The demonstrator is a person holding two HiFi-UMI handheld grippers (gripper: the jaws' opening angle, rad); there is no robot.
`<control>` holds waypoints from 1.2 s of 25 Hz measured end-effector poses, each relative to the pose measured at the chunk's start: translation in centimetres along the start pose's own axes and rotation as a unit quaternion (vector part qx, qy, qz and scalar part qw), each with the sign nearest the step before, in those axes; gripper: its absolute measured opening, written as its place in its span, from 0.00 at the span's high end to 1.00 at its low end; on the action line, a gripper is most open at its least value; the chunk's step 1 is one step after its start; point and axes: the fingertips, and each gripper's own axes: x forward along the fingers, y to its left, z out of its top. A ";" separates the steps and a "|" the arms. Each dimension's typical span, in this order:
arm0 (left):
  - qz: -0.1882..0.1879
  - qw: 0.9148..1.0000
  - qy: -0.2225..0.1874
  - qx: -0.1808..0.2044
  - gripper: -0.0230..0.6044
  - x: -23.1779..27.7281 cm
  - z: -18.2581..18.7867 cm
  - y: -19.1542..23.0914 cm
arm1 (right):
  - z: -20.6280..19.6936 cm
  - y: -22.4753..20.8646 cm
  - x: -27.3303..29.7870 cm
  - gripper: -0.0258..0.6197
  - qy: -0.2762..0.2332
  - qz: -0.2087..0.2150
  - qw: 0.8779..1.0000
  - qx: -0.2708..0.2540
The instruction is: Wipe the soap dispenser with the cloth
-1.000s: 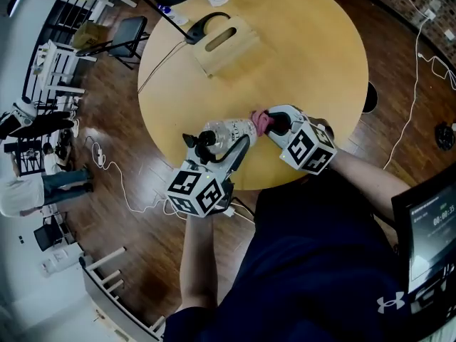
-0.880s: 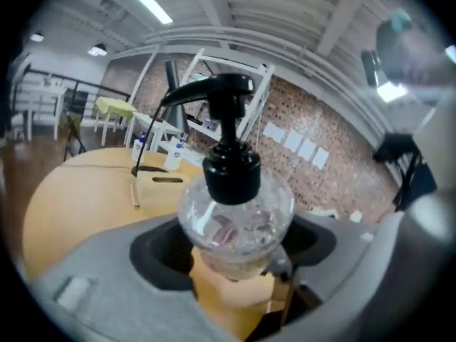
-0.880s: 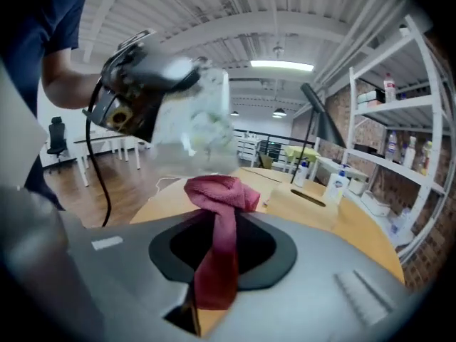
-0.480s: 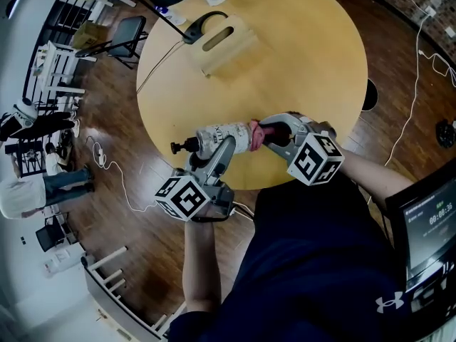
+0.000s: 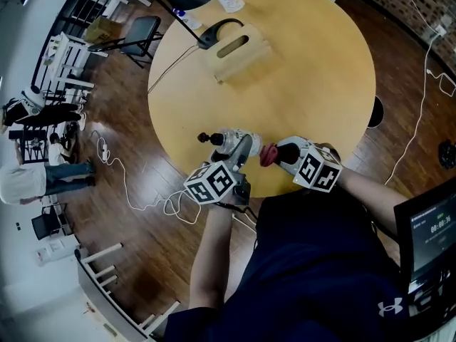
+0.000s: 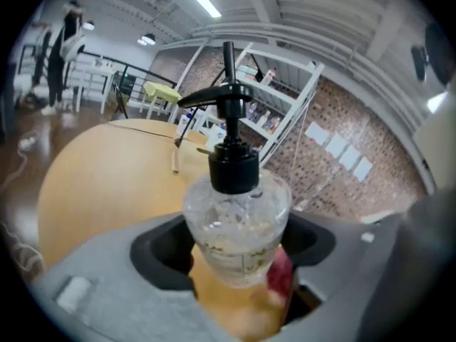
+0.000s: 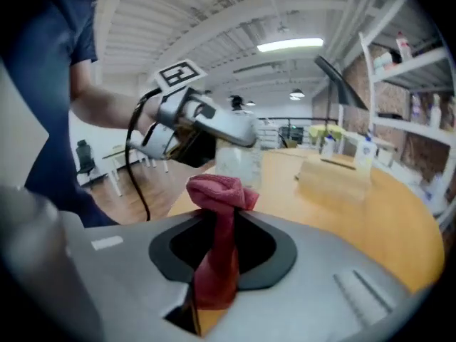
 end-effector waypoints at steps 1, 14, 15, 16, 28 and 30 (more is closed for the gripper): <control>0.037 0.999 0.012 0.030 0.39 0.6 -1.0 1.6 | -1.5 -1.7 0.2 0.83 0.021 -0.024 0.998 0.050; 0.128 0.970 0.044 0.204 0.39 6.5 -7.5 4.3 | -9.2 -10.9 -1.2 0.83 0.096 -0.151 0.921 0.345; 0.131 0.968 0.039 0.211 0.39 6.5 -7.6 4.6 | -9.6 -11.0 -1.2 0.83 0.099 -0.156 0.920 0.345; 0.133 0.966 0.035 0.217 0.39 6.6 -7.7 4.7 | -10.0 -11.3 -1.2 0.83 0.102 -0.164 0.920 0.340; 0.096 0.975 0.071 0.190 0.34 3.8 -9.7 4.9 | -15.8 -13.2 -0.4 0.58 0.159 -0.233 0.911 0.299; 0.090 0.984 0.056 0.143 0.34 1.2 -9.8 5.3 | -14.1 -13.1 -2.6 0.57 0.117 -0.243 0.913 0.306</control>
